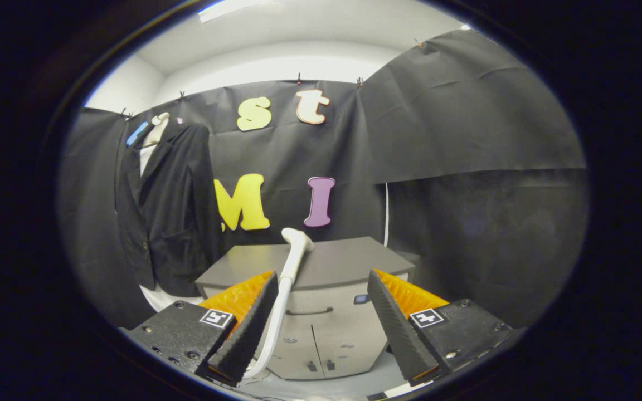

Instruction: Iron the clothes twice with a garment steamer, once on the left side and once on the right side.

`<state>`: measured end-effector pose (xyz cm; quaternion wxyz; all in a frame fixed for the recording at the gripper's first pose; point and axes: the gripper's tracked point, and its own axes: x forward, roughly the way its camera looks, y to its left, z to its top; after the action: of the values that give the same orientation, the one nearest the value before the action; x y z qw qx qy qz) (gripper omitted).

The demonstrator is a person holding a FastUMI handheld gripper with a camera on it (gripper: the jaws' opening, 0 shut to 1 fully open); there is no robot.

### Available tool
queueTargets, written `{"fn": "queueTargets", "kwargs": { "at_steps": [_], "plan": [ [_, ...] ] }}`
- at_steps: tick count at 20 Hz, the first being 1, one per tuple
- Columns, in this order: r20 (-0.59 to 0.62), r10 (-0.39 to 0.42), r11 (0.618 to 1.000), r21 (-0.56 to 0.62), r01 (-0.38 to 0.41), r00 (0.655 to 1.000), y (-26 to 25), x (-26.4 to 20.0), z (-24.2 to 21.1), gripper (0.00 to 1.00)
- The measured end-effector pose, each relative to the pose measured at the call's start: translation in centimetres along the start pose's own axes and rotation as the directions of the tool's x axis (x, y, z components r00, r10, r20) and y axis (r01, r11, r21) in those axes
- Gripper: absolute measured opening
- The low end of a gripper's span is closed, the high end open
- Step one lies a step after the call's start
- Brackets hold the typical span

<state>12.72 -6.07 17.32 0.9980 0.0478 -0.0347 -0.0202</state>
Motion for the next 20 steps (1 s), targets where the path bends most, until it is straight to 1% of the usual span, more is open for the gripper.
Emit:
{"fn": "queueTargets", "kwargs": {
  "at_steps": [2,6,9,13,15,17,20],
  "plan": [
    [0.018,0.023,1.000,-0.005,-0.023,1.000,0.0,3.7,2.1,1.00],
    [0.026,0.097,0.995,-0.006,-0.097,0.995,0.9,11.0,5.1,1.00],
    [-0.009,0.157,0.988,0.000,-0.157,0.988,2.7,17.0,5.3,1.00],
    [-0.101,0.220,0.976,0.016,-0.219,0.970,4.6,23.2,2.6,1.00],
    [-0.156,0.233,0.972,0.028,-0.231,0.960,5.1,25.9,0.7,1.00],
    [-0.219,0.233,0.972,0.058,-0.226,0.947,5.1,27.7,-1.4,1.00],
    [-0.321,0.252,0.967,0.117,-0.226,0.913,5.2,29.6,-4.2,0.99]
  ]
}}
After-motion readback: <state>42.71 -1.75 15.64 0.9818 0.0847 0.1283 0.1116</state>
